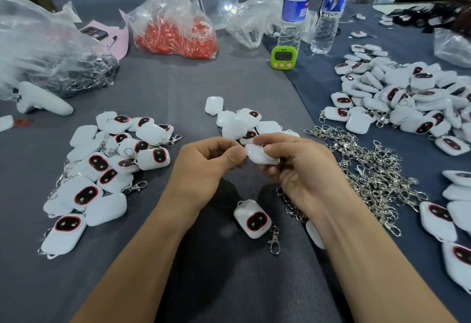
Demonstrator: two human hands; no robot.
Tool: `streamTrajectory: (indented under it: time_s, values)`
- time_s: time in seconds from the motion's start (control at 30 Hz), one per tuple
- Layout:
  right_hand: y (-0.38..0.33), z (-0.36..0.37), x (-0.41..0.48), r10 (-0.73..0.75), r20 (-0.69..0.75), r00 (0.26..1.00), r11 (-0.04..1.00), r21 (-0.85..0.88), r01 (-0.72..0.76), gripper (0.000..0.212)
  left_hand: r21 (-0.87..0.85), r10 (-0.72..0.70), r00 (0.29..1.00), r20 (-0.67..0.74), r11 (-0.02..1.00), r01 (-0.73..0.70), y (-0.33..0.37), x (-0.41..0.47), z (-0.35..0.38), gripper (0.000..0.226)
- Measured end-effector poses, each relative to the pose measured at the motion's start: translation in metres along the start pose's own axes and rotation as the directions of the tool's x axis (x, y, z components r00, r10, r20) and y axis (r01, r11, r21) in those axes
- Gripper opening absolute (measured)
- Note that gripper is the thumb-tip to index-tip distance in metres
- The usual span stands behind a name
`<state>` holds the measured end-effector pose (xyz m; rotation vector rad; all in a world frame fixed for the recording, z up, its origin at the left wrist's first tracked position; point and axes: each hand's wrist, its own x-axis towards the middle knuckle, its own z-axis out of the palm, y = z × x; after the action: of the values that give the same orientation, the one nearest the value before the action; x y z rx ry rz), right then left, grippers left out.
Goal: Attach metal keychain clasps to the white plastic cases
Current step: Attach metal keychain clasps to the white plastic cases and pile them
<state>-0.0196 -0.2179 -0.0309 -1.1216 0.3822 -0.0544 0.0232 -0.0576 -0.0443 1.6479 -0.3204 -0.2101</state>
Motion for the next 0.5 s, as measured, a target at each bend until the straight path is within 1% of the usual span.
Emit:
streamTrajectory:
  time_s: [0.07, 0.13, 0.17, 0.2, 0.27, 0.3, 0.33, 0.4, 0.43, 0.47, 0.5]
  values:
    - [0.001, 0.001, -0.001, -0.006, 0.015, 1.0, 1.0, 0.004, 0.006, 0.031, -0.028, -0.019, 0.998, 0.064, 0.999, 0.02, 0.0, -0.001, 0.0, 0.015]
    - [0.001, 0.002, -0.002, -0.016, 0.031, 0.999, 1.0, -0.002, 0.016, 0.031, -0.08, -0.017, 0.995, 0.095, 0.996, 0.024, 0.002, -0.001, -0.003, 0.015]
    - [0.001, 0.001, -0.002, -0.023, 0.033, 0.999, 1.0, -0.007, 0.024, 0.031, -0.067, 0.0, 0.995, 0.099, 0.998, 0.007, 0.002, 0.0, -0.005, 0.015]
    - [0.001, 0.001, -0.003, -0.035, 0.031, 0.999, 0.999, -0.022, 0.036, 0.03, -0.012, 0.021, 0.995, 0.094, 1.0, -0.02, 0.002, 0.0, -0.008, 0.013]
    - [0.001, 0.0, -0.003, -0.064, 0.018, 0.998, 0.995, -0.081, 0.065, 0.028, 0.176, 0.088, 0.992, 0.089, 0.979, -0.103, 0.001, 0.001, -0.012, 0.004]
    - [0.002, 0.0, -0.002, -0.075, 0.01, 0.997, 0.991, -0.115, 0.076, 0.027, 0.279, 0.132, 0.987, 0.088, 0.948, -0.152, 0.0, 0.0, -0.013, 0.008]
    - [0.004, 0.001, -0.002, -0.082, 0.001, 0.997, 0.986, -0.146, 0.081, 0.027, 0.374, 0.18, 0.98, 0.086, 0.906, -0.2, -0.001, 0.0, -0.015, 0.011]
    - [0.006, 0.002, -0.001, -0.088, -0.021, 0.996, 0.981, -0.177, 0.083, 0.027, 0.551, 0.31, 0.947, 0.078, 0.778, -0.3, -0.003, -0.002, -0.014, 0.012]
    - [0.006, 0.003, 0.0, -0.086, -0.028, 0.996, 0.984, -0.162, 0.081, 0.029, 0.604, 0.371, 0.926, 0.071, 0.723, -0.336, -0.004, -0.003, -0.012, 0.012]
    - [0.006, 0.003, 0.001, -0.078, -0.03, 0.997, 0.989, -0.126, 0.073, 0.03, 0.615, 0.402, 0.914, 0.045, 0.71, -0.342, -0.005, -0.004, -0.01, 0.012]
    - [0.005, 0.002, 0.002, -0.063, -0.027, 0.998, 0.995, -0.079, 0.061, 0.031, 0.582, 0.384, 0.923, 0.004, 0.75, -0.314, -0.006, -0.004, -0.009, 0.013]
